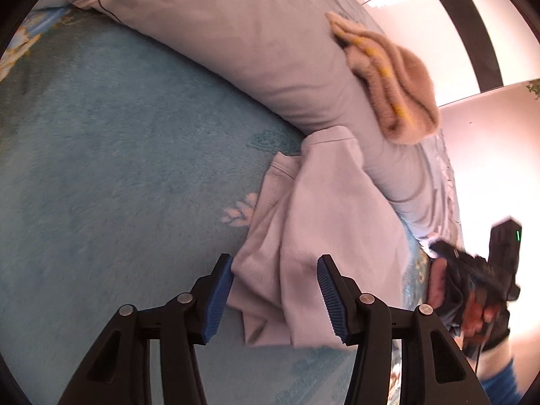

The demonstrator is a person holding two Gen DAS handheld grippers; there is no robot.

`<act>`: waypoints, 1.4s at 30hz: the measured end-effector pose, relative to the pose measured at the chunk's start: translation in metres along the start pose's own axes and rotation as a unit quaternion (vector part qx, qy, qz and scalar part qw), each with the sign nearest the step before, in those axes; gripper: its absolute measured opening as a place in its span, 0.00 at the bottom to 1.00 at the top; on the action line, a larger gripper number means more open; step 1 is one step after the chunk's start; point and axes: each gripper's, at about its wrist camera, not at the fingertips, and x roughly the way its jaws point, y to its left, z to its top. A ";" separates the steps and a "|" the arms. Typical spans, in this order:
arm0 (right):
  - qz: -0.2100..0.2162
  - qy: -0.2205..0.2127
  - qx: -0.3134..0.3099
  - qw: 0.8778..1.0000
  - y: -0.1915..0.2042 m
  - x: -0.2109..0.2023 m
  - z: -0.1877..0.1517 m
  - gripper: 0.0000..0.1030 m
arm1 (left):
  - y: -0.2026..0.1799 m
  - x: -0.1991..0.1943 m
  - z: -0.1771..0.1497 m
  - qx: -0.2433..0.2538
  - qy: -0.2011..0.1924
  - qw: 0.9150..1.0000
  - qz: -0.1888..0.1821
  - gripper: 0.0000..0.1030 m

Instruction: Fold clothes

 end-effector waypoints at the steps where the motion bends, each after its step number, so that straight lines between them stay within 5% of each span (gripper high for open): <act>1: 0.015 -0.002 0.027 1.000 -0.007 0.005 -0.012 0.43 | 0.001 0.003 0.002 -0.005 0.000 1.000 -0.002 0.54; 8: 0.060 -0.034 0.142 0.987 -0.032 0.038 -0.036 0.44 | 0.002 0.017 0.015 -0.029 -0.004 0.999 -0.034 0.55; 15: 0.097 -0.057 0.158 0.981 -0.030 0.044 -0.017 0.44 | -0.003 0.025 0.016 -0.033 -0.003 0.998 -0.061 0.59; 20: 0.108 -0.049 0.149 0.982 -0.024 0.044 -0.008 0.14 | -0.002 0.025 0.007 -0.043 -0.001 0.996 -0.078 0.56; 23: 0.117 -0.043 0.134 0.983 -0.021 0.039 0.006 0.11 | -0.007 0.024 0.000 -0.032 0.002 0.998 -0.058 0.37; 27: 0.089 -0.039 0.077 0.992 -0.009 0.035 0.030 0.10 | -0.013 0.024 -0.016 -0.046 0.013 0.996 -0.078 0.26; 35: 0.046 -0.007 0.028 0.999 0.001 0.041 0.065 0.14 | -0.027 0.023 -0.033 -0.013 0.020 0.998 -0.052 0.25; 38: 0.040 -0.015 0.037 0.998 -0.005 0.034 0.057 0.21 | -0.029 0.016 -0.031 0.000 0.017 0.999 -0.043 0.28; 42: 0.035 -0.042 0.075 0.996 -0.021 0.012 0.025 0.34 | -0.035 0.003 -0.030 0.018 0.010 1.000 -0.023 0.45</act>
